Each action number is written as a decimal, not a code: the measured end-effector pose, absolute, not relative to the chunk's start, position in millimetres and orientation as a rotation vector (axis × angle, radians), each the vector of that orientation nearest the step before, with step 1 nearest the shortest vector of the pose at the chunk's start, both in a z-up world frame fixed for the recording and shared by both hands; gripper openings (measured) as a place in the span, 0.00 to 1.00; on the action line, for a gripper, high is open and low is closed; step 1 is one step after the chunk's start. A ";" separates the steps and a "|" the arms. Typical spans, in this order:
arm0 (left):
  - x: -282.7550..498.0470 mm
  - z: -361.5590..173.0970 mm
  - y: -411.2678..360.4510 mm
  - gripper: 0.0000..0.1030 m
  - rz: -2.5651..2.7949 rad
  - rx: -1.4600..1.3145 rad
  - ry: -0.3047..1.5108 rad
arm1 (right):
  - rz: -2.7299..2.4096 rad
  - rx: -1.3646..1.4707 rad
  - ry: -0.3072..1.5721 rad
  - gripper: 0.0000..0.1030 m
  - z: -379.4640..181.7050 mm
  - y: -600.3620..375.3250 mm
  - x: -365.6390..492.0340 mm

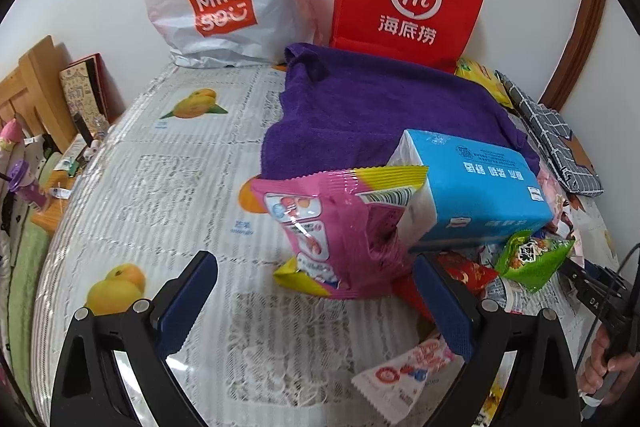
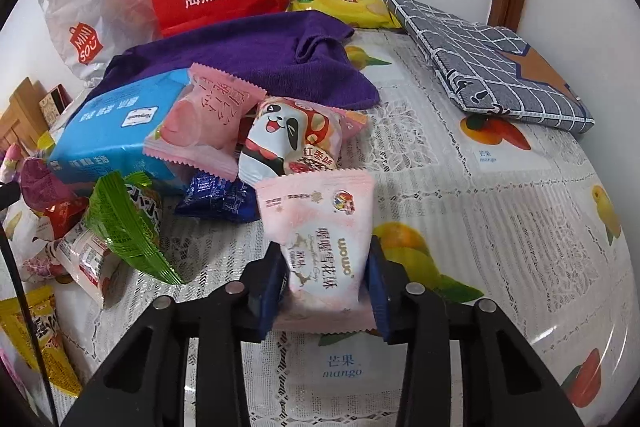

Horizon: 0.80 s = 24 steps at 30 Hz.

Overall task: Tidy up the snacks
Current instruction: 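Grasp the pink wowo packet with the right tool while the left grasps the pink-yellow candy bag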

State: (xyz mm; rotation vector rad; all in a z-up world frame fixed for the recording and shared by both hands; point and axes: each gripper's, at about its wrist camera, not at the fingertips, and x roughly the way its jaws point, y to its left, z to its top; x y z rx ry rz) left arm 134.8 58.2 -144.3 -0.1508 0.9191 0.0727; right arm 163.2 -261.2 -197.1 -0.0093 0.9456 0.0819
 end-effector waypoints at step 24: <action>171.0 -167.8 49.5 0.69 0.014 -0.180 0.996 | 0.068 0.014 0.901 0.36 -176.8 -273.0 155.8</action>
